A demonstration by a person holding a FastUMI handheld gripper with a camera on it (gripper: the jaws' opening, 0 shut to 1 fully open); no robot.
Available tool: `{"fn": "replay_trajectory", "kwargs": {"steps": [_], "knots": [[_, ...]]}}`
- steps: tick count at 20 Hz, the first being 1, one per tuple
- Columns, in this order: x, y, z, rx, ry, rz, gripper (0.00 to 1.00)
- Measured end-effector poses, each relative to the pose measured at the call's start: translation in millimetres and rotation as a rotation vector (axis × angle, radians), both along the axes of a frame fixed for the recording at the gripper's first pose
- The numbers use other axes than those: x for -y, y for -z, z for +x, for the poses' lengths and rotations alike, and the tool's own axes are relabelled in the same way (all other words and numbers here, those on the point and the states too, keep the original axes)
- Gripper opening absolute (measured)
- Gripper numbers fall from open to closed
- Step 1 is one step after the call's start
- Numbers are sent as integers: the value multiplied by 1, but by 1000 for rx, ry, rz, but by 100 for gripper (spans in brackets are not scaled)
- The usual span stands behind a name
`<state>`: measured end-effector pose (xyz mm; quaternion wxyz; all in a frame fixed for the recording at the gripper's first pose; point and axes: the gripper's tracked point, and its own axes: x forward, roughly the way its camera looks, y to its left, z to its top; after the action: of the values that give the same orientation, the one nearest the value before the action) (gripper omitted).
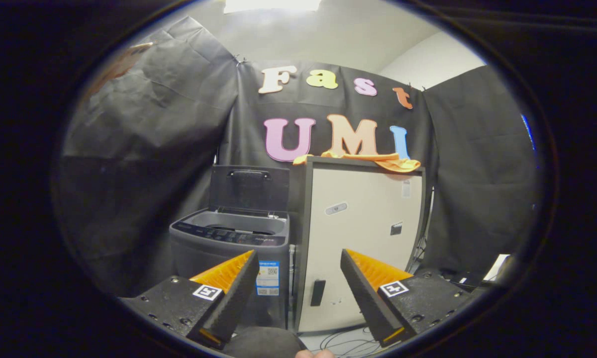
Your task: Put the clothes into the washing machine and then close the washing machine lid.
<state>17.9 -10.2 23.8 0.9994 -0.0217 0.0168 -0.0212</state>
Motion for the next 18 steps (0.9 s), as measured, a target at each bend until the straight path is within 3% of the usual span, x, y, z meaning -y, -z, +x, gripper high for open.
{"fn": "replay_trajectory", "kwargs": {"steps": [18], "knots": [[79,-106,175,-21,64,88,99]]}}
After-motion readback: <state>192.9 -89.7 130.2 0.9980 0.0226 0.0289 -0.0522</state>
